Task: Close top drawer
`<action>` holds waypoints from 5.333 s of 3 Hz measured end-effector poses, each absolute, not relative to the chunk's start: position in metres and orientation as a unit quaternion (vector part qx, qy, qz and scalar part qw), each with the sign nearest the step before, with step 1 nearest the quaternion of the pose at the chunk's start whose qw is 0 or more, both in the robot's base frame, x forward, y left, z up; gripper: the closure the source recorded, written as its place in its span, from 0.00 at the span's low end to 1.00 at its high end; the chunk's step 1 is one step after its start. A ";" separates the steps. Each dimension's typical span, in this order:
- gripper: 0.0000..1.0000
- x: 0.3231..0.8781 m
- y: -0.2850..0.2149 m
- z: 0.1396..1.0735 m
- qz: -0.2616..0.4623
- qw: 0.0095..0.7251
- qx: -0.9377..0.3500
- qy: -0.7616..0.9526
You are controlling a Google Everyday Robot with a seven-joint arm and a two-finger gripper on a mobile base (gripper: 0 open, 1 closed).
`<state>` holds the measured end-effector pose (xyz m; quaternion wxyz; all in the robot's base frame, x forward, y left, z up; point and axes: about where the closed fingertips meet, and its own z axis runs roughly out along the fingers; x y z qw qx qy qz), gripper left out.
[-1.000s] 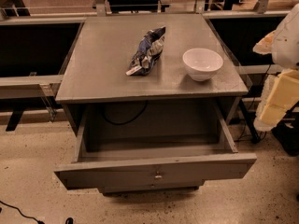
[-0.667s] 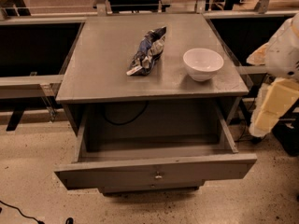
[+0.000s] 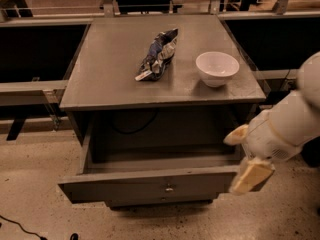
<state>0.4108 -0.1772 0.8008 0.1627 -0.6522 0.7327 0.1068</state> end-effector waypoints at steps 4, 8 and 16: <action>1.00 0.374 -0.155 0.711 0.132 0.110 -0.688 0.705; 0.83 0.391 -0.115 0.619 0.027 0.165 -0.727 0.666; 0.64 0.442 -0.122 0.636 0.007 0.200 -0.734 0.649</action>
Offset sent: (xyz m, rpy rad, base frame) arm -0.0473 0.0306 -0.1236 -0.0615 0.1241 0.1584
